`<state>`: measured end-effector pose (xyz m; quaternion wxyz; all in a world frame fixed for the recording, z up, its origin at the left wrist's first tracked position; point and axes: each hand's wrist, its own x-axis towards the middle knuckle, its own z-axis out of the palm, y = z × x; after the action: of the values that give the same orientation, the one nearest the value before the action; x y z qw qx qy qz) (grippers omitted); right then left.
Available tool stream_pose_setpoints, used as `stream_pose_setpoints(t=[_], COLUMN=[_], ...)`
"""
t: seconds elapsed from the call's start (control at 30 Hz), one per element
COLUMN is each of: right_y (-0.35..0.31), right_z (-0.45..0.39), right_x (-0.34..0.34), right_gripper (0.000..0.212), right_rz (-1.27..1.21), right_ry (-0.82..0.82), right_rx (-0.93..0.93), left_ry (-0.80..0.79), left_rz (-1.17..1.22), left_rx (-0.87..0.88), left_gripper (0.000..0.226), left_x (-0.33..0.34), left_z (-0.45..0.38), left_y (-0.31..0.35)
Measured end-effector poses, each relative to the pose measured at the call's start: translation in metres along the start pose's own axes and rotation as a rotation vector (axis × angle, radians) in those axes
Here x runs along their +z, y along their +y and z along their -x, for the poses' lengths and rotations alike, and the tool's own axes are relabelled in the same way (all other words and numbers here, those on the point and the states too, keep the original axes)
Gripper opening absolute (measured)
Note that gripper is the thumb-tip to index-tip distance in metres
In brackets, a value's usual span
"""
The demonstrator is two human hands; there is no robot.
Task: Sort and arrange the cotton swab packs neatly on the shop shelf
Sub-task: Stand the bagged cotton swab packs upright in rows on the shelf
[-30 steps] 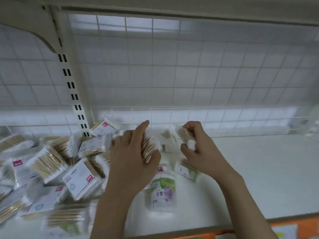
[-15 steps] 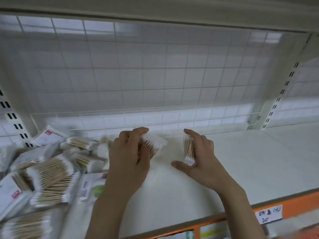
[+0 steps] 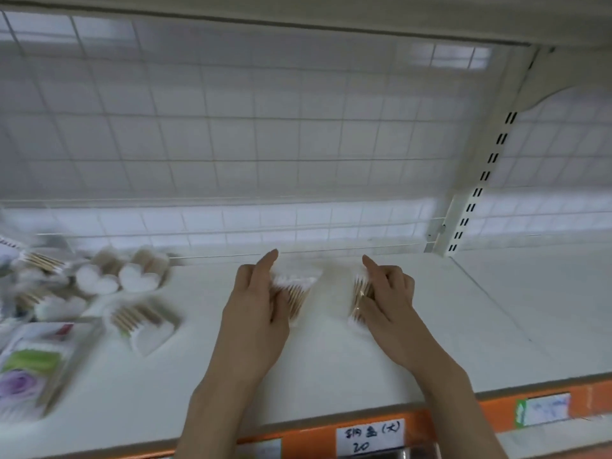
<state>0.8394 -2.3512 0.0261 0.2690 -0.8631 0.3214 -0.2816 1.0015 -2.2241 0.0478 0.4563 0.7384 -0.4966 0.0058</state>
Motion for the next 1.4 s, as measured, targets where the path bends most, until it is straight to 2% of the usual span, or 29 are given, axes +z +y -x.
stream_pose_setpoints(t=[0.2,0.3,0.37,0.53,0.63,0.8,0.9,1.27,1.4], right_y=[0.014,0.017,0.017,0.027,0.036,0.073,0.098,0.168,0.179], right_z=[-0.003,-0.006,-0.006,-0.003,-0.004,-0.017,-0.030,-0.095,-0.115], right_x=[0.002,0.003,0.000,-0.013,-0.022,-0.054,-0.077,-0.113,-0.113], right_gripper=[0.048,0.036,0.035,0.063,0.069,0.050,0.044,0.052,0.044], right_rz=[0.065,0.155,0.192,0.261,0.229,0.248,0.328,0.596,0.643], right_ry=[0.035,0.081,0.049,-0.125,-0.105,-0.021,-0.022,0.013,0.055], right_rx=[-0.095,-0.091,-0.060,-0.046,-0.040,0.077,0.041,-0.131,-0.187], left_ry=[-0.020,-0.020,-0.013,-0.018,-0.049,-0.039,-0.037,0.044,0.108], left_rz=[-0.059,-0.082,-0.079,-0.083,-0.043,-0.017,0.000,0.020,-0.023], left_rx=[-0.027,-0.006,-0.005,0.011,0.000,0.024,0.019,-0.063,-0.078], left_gripper=[0.042,0.038,0.036,0.036,0.037,0.040,0.040,0.050,0.038], left_x=[0.004,0.003,0.003,0.015,0.024,0.044,0.062,0.135,0.140], left_z=[0.003,0.001,0.000,0.000,-0.001,-0.008,-0.013,-0.007,-0.002], left_y=[-0.005,-0.012,-0.015,-0.015,-0.012,0.001,0.012,0.054,0.058])
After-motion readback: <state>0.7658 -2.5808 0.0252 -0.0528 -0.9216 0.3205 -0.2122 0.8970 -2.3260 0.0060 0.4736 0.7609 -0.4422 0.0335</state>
